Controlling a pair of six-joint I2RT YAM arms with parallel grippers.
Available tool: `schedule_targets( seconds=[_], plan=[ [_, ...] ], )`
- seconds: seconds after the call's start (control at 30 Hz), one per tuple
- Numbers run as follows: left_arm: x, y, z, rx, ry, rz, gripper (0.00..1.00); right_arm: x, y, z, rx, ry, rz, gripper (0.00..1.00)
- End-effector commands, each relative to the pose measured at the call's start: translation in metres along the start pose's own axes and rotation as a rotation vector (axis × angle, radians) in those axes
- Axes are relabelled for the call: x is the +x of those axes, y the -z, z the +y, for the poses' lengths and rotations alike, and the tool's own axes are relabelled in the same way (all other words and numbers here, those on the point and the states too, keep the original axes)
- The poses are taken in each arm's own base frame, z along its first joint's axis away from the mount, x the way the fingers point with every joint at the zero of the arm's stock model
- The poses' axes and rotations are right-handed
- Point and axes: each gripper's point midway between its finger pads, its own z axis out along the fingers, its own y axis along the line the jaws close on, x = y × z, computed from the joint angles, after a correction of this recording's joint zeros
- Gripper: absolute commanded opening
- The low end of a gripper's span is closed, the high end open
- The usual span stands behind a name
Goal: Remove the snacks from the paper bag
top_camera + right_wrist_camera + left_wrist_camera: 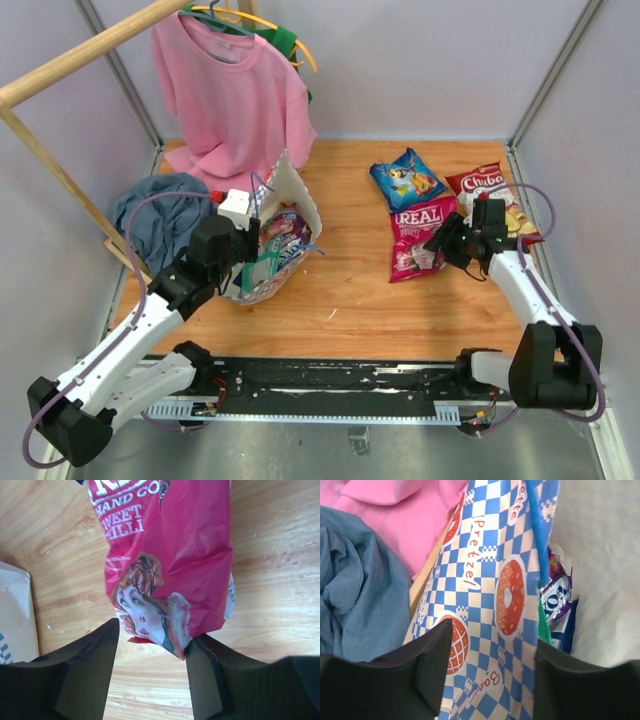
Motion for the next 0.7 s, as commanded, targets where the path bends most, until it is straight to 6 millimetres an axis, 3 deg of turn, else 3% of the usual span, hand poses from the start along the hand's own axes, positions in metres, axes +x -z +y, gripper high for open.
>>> schedule_targets(
  seconds=[0.0,0.07,0.2,0.33,0.5,0.6,0.67],
  plan=[
    [-0.038,0.012,0.004,-0.006,0.026,-0.069,0.66,0.002,-0.001,0.005,-0.041,0.055,0.059,0.64],
    [-0.058,0.022,0.004,0.007,0.044,-0.107,0.76,0.0,0.006,0.006,-0.048,0.074,0.033,0.7],
    [-0.107,0.052,-0.008,0.117,0.062,-0.188,0.84,-0.007,0.031,0.003,-0.024,0.106,-0.05,0.73],
    [-0.134,0.08,-0.044,0.289,0.008,-0.275,0.92,-0.005,0.048,-0.003,-0.018,0.097,-0.109,0.75],
    [-0.128,0.091,-0.111,0.471,-0.11,-0.329,0.95,-0.001,0.061,-0.008,-0.023,0.05,-0.141,0.76],
    [-0.11,0.085,-0.165,0.536,-0.217,-0.327,0.95,-0.006,0.07,-0.013,-0.01,0.017,-0.18,0.76],
    [-0.097,0.089,-0.212,0.595,-0.291,-0.324,0.95,-0.013,0.076,-0.015,-0.001,-0.011,-0.208,0.76]
  ],
)
